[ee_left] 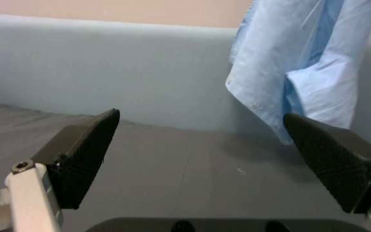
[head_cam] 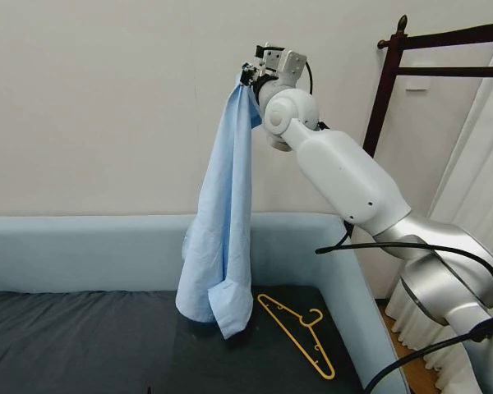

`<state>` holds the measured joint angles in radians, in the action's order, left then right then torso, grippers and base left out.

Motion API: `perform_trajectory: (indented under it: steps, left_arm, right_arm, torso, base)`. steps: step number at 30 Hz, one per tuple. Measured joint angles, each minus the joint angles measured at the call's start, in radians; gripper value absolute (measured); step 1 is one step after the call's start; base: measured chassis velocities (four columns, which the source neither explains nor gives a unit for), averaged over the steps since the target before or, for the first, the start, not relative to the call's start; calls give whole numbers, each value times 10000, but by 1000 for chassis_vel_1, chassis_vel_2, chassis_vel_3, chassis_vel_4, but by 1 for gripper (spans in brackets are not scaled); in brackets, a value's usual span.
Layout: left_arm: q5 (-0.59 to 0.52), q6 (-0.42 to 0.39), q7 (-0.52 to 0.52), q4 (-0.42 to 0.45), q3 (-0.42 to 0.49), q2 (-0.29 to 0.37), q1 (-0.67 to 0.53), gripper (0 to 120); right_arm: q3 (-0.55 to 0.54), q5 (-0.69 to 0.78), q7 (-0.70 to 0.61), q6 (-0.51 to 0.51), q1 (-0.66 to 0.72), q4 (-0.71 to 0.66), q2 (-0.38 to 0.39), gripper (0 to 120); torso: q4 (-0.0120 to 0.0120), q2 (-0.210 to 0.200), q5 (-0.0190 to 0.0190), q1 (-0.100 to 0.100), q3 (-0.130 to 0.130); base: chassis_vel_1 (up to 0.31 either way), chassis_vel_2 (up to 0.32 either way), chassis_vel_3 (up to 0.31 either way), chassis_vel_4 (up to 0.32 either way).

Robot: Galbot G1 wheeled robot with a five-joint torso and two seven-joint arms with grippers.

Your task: Pick up the clothes from the sofa and hang them on the clothes hanger.

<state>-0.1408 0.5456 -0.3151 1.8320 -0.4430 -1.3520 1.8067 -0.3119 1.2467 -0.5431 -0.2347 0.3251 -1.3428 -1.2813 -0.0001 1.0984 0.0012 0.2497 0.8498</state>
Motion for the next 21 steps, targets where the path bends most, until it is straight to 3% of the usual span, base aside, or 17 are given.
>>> perform_trajectory:
  steps: [4, 8, 9, 13, 14, 15, 18, 19, 21]
  left_arm:
    - [-2, -24, 6, -60, -62, -4, -28, 100]
    - [-11, -33, 10, -123, -90, -38, -20, 100]
    - [-11, -33, 10, -123, -90, -38, -20, 100]
    - [-10, -33, 9, -288, -60, -78, -42, 100]
    - [-10, -33, 9, -288, -60, -78, -42, 100]
    - [-4, -40, 13, -346, -37, -91, -80, 100]
    - [0, -177, 19, -395, 19, -107, -201, 100]
    - [0, -177, 19, -395, 19, -107, -201, 100]
    - [0, -246, 23, -415, 46, -105, -269, 100]
  right_arm:
    - [-149, 718, -615, -166, -904, -2293, 1025, 0]
    - [-311, 1136, -969, -450, -2976, -5370, 2522, 0]
    - [-311, 1136, -969, -450, -2976, -5370, 2522, 0]
    - [-299, 194, -347, -538, -6656, -7462, 4835, 0]
    - [-299, 194, -347, -538, -6656, -7462, 4835, 0]
    - [14, -349, -44, -533, -8208, -7720, 5401, 0]
    - [970, -1089, 400, -566, -11547, -8159, 6032, 0]
    - [970, -1089, 400, -566, -11547, -8159, 6032, 0]
    - [1272, -1369, 546, -604, -12859, -8207, 6174, 0]
  torso:
    - [-8, 2, -1, 0, -2]
    - [5, 2, -1, 0, -1]
    - [5, 2, -1, 0, -1]
    - [-5, 2, 5, -1, -1]
    - [-5, 2, 5, -1, -1]
    - [-12, 1, 8, -1, -1]
    - [-9, 2, 5, -2, -2]
    - [-9, 2, 5, -2, -2]
    - [-6, 1, 4, -1, -2]
  base:
    - [0, 0, 0, 0]
    - [0, 0, 0, 0]
    - [0, 0, 0, 0]
    - [0, 0, 0, 0]
    - [0, 0, 0, 0]
    - [0, 0, 0, 0]
    - [0, 0, 0, 0]
    - [0, 0, 0, 0]
    - [0, 0, 0, 0]
